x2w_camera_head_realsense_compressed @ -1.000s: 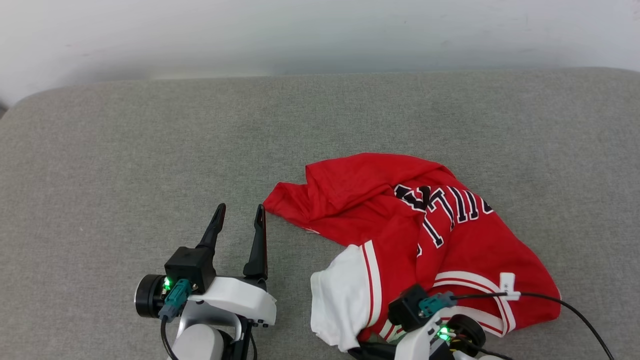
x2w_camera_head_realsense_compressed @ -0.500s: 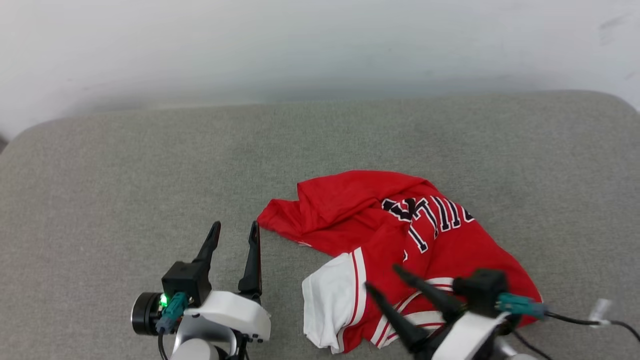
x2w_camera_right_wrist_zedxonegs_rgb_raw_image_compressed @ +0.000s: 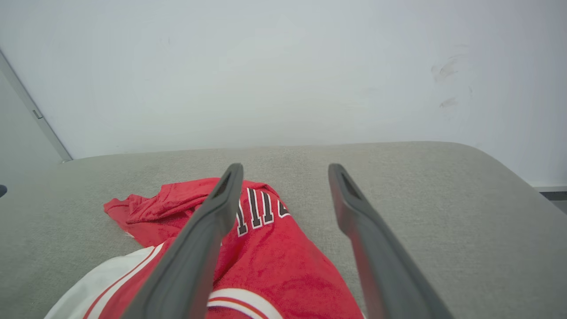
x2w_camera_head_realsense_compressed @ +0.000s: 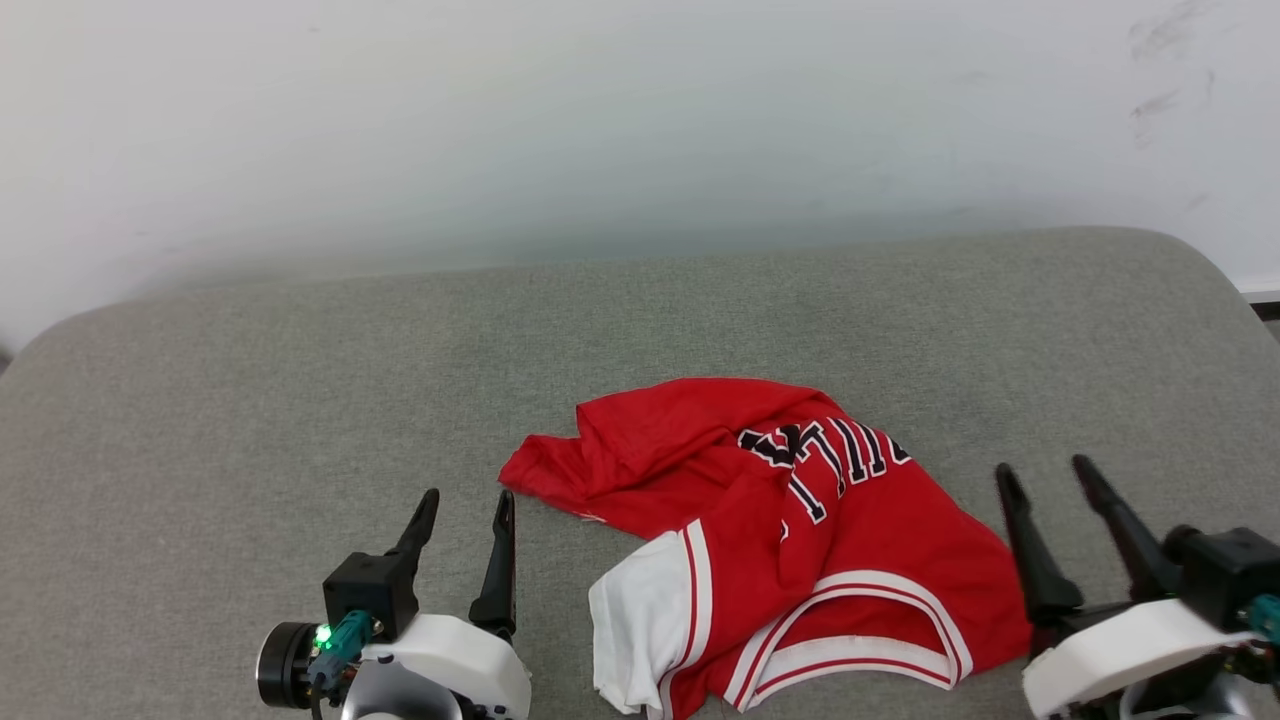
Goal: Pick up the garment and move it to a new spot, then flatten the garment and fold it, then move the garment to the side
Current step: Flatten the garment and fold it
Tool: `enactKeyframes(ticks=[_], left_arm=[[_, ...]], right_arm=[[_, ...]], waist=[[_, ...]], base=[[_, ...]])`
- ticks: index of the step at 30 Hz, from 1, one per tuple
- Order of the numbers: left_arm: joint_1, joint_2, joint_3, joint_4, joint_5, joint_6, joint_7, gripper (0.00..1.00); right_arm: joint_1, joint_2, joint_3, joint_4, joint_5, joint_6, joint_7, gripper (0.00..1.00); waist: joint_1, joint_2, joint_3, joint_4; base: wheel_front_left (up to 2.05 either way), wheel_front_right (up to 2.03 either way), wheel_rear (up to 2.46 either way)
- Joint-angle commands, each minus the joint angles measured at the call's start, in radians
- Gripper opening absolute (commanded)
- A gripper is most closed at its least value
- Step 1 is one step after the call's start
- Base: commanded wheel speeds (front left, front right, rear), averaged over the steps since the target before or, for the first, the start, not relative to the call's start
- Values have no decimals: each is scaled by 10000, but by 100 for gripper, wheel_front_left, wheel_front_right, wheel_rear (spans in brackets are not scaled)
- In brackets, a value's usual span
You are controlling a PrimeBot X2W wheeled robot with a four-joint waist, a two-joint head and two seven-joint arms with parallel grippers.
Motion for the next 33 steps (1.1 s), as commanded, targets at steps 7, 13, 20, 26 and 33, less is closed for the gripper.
enactKeyframes(ticks=[7, 13, 20, 26, 33], left_arm=[[145, 335, -406, -134, -247, -419, 1849, 100], [51, 782, -1228, -397, -563, -1093, 4975, 100], [-53, 1218, -2168, -302, -972, -1577, 7392, 100], [-454, 1446, -2751, 82, -1177, -1729, 8273, 100], [-848, 1721, -3770, 796, -1595, -1821, 9662, 0]], right_arm=[[558, 305, -973, -768, -498, 0, 379, 100], [791, 511, -1061, -1274, -647, 0, 757, 100], [619, 629, -937, -1471, -558, 0, 866, 100], [449, 621, -936, -1478, -335, 0, 786, 100], [287, 599, -903, -1380, -171, 0, 756, 100]], waist=[[1, 0, -104, -113], [1, 0, 71, -288], [1, 0, 609, -592], [1, 0, 922, -725], [1, 0, 1097, -805]], base=[[0, 0, 0], [0, 0, 0], [0, 0, 0], [0, 0, 0], [0, 0, 0]])
